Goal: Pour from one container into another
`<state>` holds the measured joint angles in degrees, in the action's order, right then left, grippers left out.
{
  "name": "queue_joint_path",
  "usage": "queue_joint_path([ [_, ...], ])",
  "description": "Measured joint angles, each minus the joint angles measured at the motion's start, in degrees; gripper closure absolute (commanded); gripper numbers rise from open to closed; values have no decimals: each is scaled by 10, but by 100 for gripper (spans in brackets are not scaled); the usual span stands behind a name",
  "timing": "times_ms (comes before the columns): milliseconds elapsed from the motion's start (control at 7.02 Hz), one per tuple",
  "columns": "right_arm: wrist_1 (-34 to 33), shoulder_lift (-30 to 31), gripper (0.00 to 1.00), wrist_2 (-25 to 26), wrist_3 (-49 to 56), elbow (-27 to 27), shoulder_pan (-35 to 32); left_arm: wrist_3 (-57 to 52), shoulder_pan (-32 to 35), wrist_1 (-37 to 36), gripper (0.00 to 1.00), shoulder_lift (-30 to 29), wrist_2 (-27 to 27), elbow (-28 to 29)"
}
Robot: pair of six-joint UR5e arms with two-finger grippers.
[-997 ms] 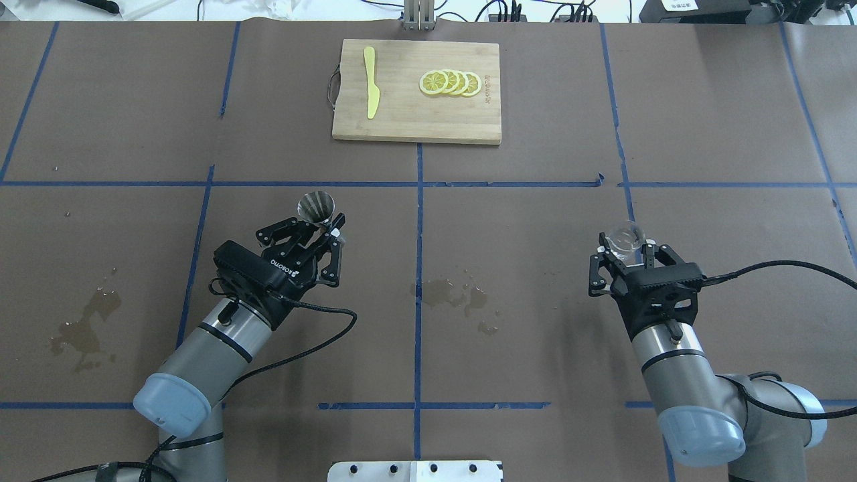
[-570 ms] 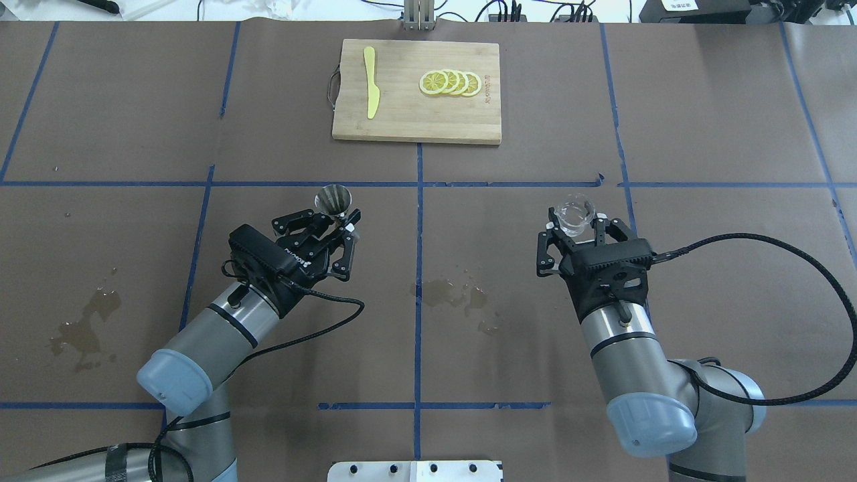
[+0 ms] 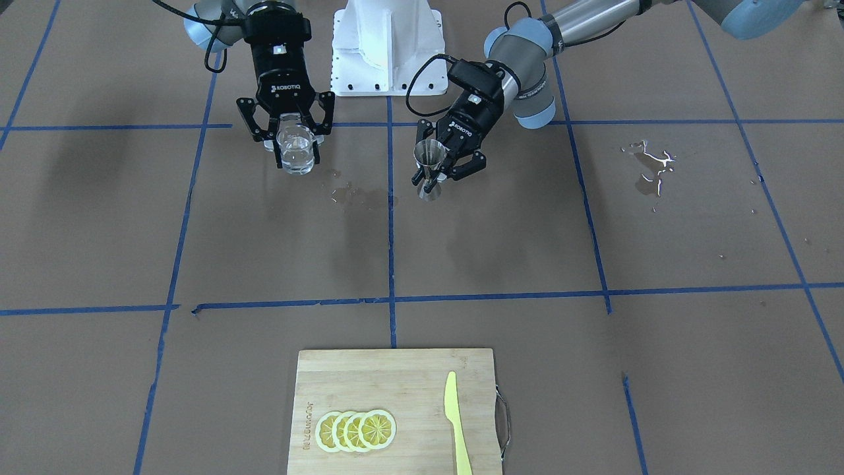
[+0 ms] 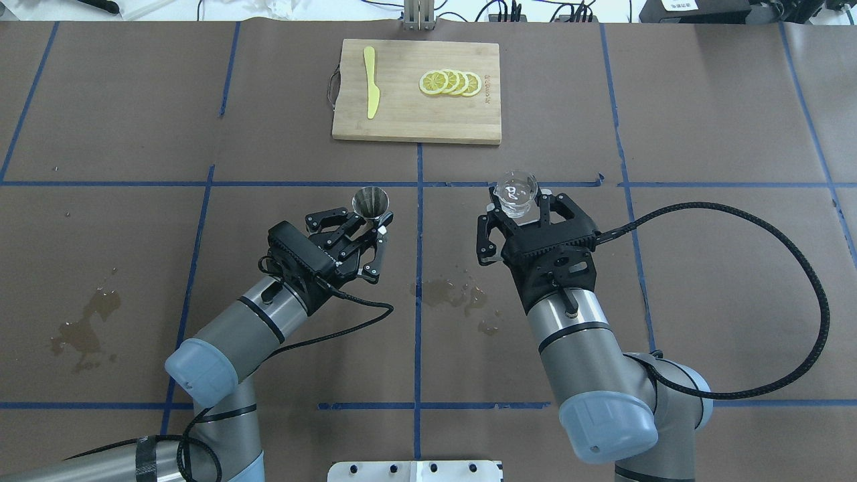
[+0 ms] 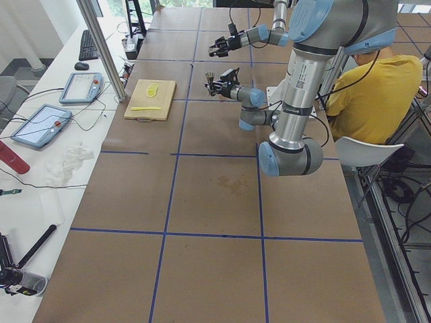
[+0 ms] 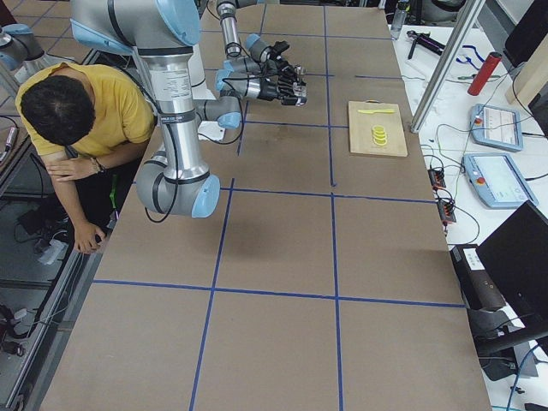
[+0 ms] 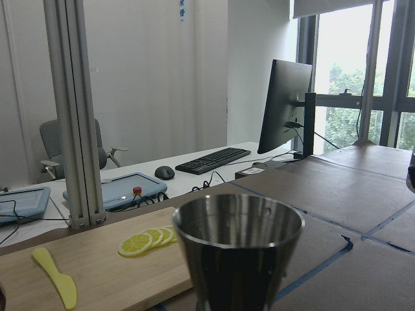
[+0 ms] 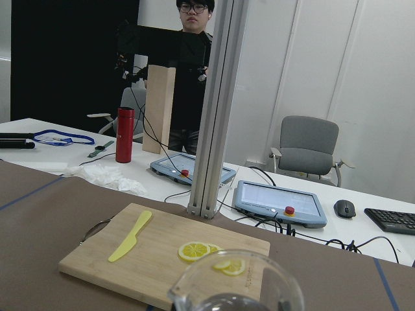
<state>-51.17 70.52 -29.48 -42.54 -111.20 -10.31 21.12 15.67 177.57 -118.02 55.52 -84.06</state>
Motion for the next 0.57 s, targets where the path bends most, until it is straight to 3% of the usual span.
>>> queue_joint_path([
  [570, -83, -76, 100, -17, 46, -4, -2, 0, 0, 0, 100, -36, 14, 32],
])
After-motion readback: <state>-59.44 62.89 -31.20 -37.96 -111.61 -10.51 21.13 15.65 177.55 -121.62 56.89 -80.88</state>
